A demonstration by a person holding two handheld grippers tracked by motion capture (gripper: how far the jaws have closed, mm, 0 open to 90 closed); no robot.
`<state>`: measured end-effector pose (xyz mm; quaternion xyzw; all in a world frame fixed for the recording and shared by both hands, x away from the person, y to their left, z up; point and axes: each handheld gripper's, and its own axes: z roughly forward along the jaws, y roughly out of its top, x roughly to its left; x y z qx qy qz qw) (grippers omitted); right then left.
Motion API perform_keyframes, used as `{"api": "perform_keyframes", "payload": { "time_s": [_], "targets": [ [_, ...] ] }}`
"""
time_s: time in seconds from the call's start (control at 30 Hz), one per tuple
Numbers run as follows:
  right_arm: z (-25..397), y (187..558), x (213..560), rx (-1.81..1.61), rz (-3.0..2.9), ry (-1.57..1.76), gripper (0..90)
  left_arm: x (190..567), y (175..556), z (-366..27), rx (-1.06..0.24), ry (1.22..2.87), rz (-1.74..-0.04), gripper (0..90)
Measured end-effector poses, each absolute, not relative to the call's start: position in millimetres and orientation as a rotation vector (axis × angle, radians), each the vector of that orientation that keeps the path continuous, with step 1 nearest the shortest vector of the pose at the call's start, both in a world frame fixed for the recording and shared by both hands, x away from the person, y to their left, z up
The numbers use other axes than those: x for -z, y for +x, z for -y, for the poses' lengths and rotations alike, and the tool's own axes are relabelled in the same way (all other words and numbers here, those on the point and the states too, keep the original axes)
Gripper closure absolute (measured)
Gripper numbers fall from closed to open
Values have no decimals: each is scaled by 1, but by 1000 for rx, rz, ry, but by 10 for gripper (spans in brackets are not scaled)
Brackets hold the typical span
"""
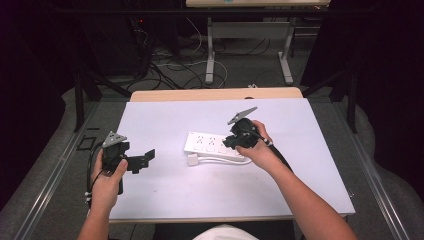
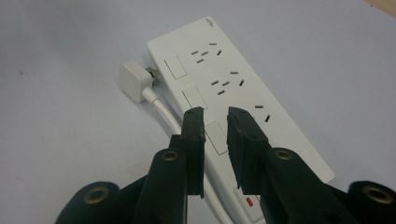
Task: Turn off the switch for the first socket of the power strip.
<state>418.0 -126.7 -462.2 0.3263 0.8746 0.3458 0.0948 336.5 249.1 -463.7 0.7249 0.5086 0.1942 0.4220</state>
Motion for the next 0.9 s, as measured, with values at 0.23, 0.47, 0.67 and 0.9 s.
{"api": "perform_keyframes", "payload": {
  "time_s": [0.23, 0.47, 0.67, 0.9],
  "targets": [
    [121, 424, 470, -1007, -2609, 985, 836, 464, 337, -249, -487, 1815, -1274, 4],
    [120, 433, 477, -961, -2630, 1006, 900, 464, 337, -249, -486, 1815, -1273, 4],
    [116, 439, 486, -943, -2624, 1009, 900, 464, 337, -249, -484, 1819, -1275, 4],
    [111, 443, 492, -916, -2650, 1024, 900, 465, 337, -249, -485, 1818, -1276, 4]
  ]
}}
